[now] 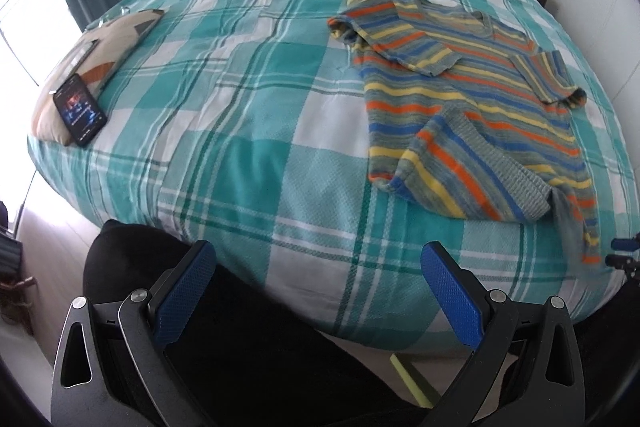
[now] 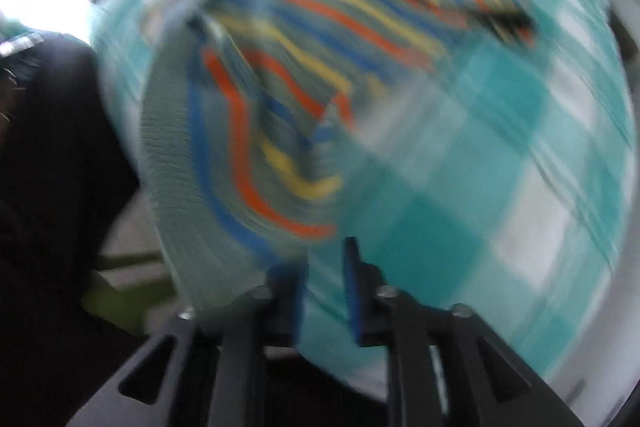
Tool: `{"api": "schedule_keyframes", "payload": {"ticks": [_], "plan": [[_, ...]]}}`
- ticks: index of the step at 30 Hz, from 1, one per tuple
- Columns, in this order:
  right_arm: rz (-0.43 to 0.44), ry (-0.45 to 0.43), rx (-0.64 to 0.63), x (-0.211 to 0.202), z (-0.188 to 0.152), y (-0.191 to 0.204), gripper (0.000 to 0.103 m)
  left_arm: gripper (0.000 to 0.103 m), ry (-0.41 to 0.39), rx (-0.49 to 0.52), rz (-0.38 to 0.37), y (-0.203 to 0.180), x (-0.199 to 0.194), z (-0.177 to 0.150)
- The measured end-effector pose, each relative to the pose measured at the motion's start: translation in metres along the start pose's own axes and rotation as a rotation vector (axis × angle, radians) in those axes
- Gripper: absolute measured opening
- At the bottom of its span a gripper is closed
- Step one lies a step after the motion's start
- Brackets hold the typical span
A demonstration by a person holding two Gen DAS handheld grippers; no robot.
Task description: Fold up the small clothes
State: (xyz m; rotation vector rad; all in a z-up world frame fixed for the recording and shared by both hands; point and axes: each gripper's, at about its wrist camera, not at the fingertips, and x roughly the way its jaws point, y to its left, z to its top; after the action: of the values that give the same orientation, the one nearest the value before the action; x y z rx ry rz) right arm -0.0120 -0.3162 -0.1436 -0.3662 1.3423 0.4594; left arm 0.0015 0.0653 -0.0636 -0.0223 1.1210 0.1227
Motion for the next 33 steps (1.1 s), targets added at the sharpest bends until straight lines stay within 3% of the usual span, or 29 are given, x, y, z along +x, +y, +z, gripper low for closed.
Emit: {"api": "schedule_keyframes", "payload": {"ticks": [3,5,8,11,14,16,17,20,23,25,26,27,30,33], "plan": [[-0.008,-0.052,0.098,-0.008,-0.008,-0.014,0.033,0.102,0.003,-0.018,-0.028,-0.004,-0.001,0.003],[0.039,-0.156,0.131,-0.025,0.008,-0.006,0.035,0.102,0.0,-0.025,-0.03,-0.004,-0.002,0.003],[0.153,-0.284,0.123,-0.036,0.052,0.017,0.055,0.102,0.002,-0.04,-0.025,-0.003,-0.003,0.003],[0.339,-0.369,0.096,-0.021,0.119,0.062,0.056,0.102,-0.004,-0.058,-0.027,0.003,-0.009,0.001],[0.405,-0.329,0.101,0.022,0.173,0.092,0.056,0.102,-0.015,-0.075,-0.013,0.013,-0.016,-0.002],[0.421,-0.246,0.128,0.056,0.197,0.105,0.04,0.102,-0.022,-0.093,-0.003,0.023,-0.02,-0.006],[0.436,-0.222,0.107,0.066,0.202,0.12,0.014,0.102,-0.029,-0.107,0.003,0.031,-0.023,-0.008],[0.466,-0.245,-0.061,0.051,0.186,0.171,0.011,0.102,-0.035,-0.176,0.007,0.055,-0.023,-0.012],[0.493,-0.192,-0.368,0.032,0.129,0.254,0.012,0.102,-0.025,-0.24,-0.029,0.07,-0.012,-0.01],[0.539,-0.152,-0.431,0.034,0.104,0.278,0.024,0.102,0.008,-0.262,-0.066,0.071,0.002,-0.005],[0.562,-0.14,-0.416,0.036,0.089,0.283,0.044,0.102,0.025,-0.26,-0.094,0.068,0.011,-0.003],[0.567,-0.143,-0.387,0.035,0.082,0.279,0.052,0.102,0.057,-0.251,-0.107,0.062,0.022,-0.001],[0.556,-0.208,-0.187,0.025,0.074,0.232,0.052,0.102,0.117,-0.214,-0.122,0.043,0.05,-0.004],[0.501,-0.309,0.187,0.012,0.055,0.135,0.052,0.102,0.166,-0.168,-0.08,0.028,0.078,-0.011]]}}
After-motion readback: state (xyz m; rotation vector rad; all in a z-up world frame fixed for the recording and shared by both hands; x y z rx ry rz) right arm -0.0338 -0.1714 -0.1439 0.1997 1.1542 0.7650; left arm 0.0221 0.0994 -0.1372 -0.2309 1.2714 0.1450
